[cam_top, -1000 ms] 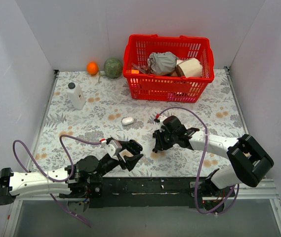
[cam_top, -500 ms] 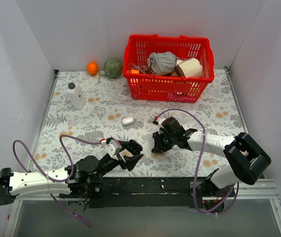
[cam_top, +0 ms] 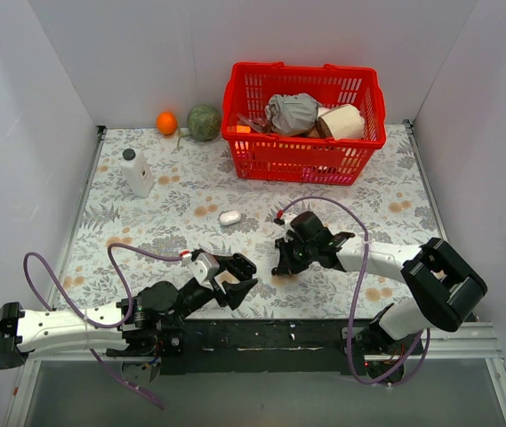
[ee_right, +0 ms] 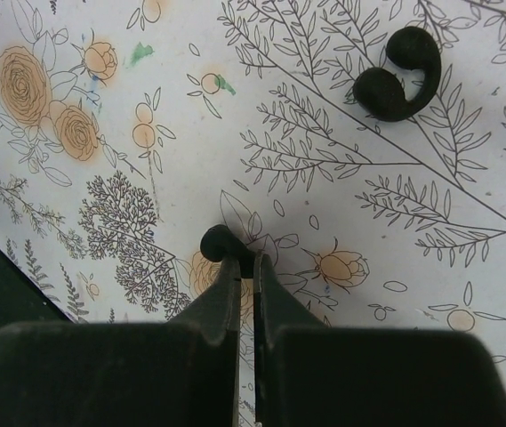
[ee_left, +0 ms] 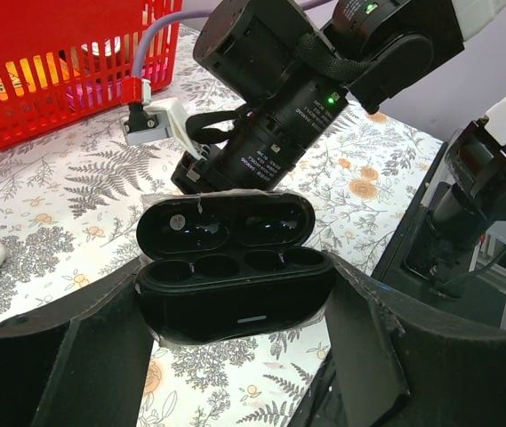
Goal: Insert the wireless bluetooth earbuds into the charging case
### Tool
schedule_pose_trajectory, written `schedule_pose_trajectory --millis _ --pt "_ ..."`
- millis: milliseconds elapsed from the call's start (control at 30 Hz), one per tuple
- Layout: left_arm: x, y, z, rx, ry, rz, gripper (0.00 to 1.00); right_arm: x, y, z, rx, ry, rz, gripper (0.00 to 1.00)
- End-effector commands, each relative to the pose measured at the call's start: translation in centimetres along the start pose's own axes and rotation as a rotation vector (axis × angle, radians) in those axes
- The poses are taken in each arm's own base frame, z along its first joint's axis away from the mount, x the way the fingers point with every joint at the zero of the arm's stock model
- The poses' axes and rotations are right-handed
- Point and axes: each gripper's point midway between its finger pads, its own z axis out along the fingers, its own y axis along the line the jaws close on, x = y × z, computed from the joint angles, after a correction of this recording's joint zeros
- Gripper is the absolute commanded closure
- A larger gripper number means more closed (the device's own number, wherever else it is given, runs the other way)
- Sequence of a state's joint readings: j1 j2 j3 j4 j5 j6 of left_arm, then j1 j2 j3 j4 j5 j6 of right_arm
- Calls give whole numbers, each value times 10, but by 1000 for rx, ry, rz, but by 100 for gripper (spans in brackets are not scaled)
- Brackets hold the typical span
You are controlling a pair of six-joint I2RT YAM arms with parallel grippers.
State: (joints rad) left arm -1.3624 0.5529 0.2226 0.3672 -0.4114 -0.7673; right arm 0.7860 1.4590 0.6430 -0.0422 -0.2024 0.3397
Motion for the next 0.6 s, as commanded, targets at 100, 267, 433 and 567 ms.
schedule_pose_trajectory --millis 100,267,433,567 --pt "-1 1 0 -11 -10 -5 100 -8 2 -16 14 -100 -20 99" --pt "-4 2 1 -17 -29 8 100 -27 9 -40 -10 -282 33 99" --pt "-3 0 6 -14 -27 18 100 -8 -24 -35 142 -274 153 99" --pt "0 -3 9 -6 -17 21 100 3 -41 -23 230 -259 299 99"
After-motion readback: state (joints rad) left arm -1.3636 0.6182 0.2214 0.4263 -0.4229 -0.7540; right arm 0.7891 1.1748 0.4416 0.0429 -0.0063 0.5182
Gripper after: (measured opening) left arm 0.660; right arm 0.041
